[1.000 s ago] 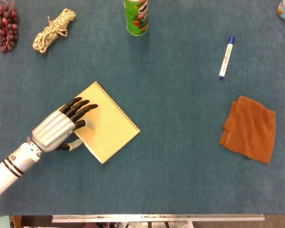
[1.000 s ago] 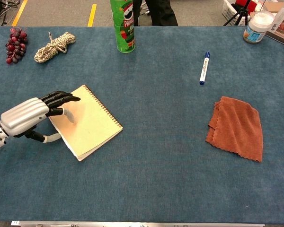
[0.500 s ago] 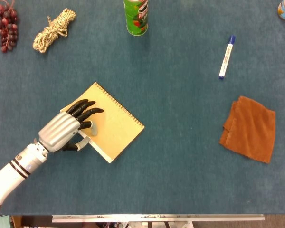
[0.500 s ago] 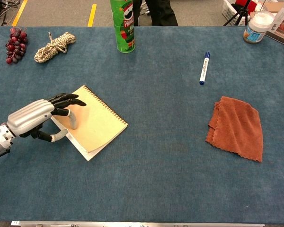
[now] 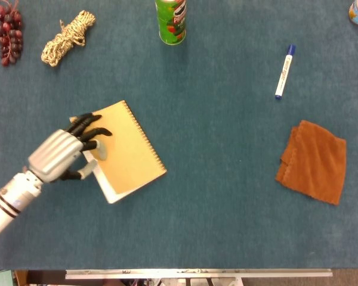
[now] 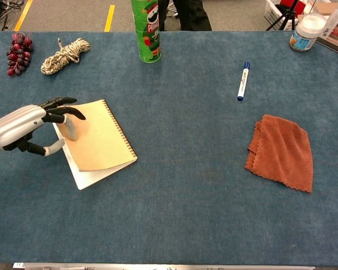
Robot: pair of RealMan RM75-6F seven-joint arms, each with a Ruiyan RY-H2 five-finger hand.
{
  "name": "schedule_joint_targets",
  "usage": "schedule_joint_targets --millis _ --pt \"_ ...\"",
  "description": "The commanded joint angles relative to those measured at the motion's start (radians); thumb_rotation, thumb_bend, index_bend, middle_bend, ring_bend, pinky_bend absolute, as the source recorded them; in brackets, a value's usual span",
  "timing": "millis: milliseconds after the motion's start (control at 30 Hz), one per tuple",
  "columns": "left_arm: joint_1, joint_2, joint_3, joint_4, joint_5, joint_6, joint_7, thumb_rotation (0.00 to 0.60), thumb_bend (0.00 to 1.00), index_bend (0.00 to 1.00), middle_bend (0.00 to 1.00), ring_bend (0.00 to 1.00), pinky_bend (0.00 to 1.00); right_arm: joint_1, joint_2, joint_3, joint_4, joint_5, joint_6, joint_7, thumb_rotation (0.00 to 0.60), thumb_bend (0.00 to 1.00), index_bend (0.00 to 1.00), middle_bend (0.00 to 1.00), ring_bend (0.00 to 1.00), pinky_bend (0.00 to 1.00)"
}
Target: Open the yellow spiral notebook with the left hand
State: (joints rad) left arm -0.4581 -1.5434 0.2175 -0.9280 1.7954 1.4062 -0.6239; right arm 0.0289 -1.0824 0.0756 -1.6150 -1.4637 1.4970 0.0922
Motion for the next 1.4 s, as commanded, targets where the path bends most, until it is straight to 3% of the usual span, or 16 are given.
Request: schedule_joint_targets --millis 33,400,633,933,1233,1400 --pt "0.01 0.048 0.001 -0.015 -0.009 0.014 -0.007 0.6 0.5 0.76 0.23 0.0 0.0 0.0 0.0 0.0 -0.003 -0.001 0.0 -0.004 0.6 0.33 0.25 0.26 0.21 0.29" --pt "0.02 0.189 0.002 -0.054 -0.019 0.024 0.009 0.6 0.5 0.75 0.23 0.0 0.0 0.007 -0.006 0.0 -0.021 -0.008 -0.003 -0.027 0.6 0.33 0.25 0.26 0.21 0.29" --pt "-0.014 0.233 -0.011 -0.166 0.033 0.036 0.12 0.6 0.5 0.75 0.22 0.0 0.0 0.007 -0.005 0.0 -0.028 -0.012 0.0 -0.032 0.6 0.33 0.25 0.26 0.21 0.29" --pt "-0.114 0.251 -0.033 -0.362 0.104 -0.06 0.264 0.6 0.5 0.74 0.22 0.0 0.0 -0.001 -0.007 -0.003 -0.014 -0.009 0.007 -0.016 0.6 0.33 0.25 0.26 0.21 0.29" --pt "-0.2 0.209 -0.077 -0.439 0.102 -0.186 0.367 0.6 0.5 0.72 0.2 0.0 0.0 -0.012 -0.013 -0.006 0.012 0.0 0.01 0.01 0.6 0.33 0.25 0.26 0.21 0.29" --pt "-0.234 0.192 -0.096 -0.481 0.06 -0.265 0.386 0.6 0.5 0.58 0.15 0.0 0.0 -0.017 -0.015 -0.006 0.025 0.004 0.013 0.026 0.6 0.33 0.25 0.26 0.21 0.29"
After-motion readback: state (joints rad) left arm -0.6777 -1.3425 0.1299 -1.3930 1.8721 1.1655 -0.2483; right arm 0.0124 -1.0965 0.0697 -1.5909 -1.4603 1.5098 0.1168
